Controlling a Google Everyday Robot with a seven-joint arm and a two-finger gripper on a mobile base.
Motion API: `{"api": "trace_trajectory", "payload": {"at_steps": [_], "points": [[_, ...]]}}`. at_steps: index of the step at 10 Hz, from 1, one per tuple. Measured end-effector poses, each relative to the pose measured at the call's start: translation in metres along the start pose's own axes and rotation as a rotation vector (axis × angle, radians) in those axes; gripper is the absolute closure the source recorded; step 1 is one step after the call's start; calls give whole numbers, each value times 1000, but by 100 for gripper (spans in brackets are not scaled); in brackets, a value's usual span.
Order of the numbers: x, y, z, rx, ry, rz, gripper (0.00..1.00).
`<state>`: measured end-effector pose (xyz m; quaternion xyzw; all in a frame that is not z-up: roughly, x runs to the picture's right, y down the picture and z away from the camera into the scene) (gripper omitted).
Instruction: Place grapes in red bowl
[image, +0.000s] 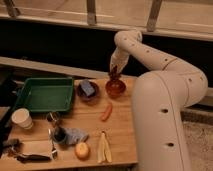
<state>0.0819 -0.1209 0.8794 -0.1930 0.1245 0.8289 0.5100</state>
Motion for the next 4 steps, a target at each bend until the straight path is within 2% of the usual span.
{"api": "trace_trajectory", "payload": {"at_steps": [4], "points": [[37, -2, -4, -22, 40, -4, 20]]}}
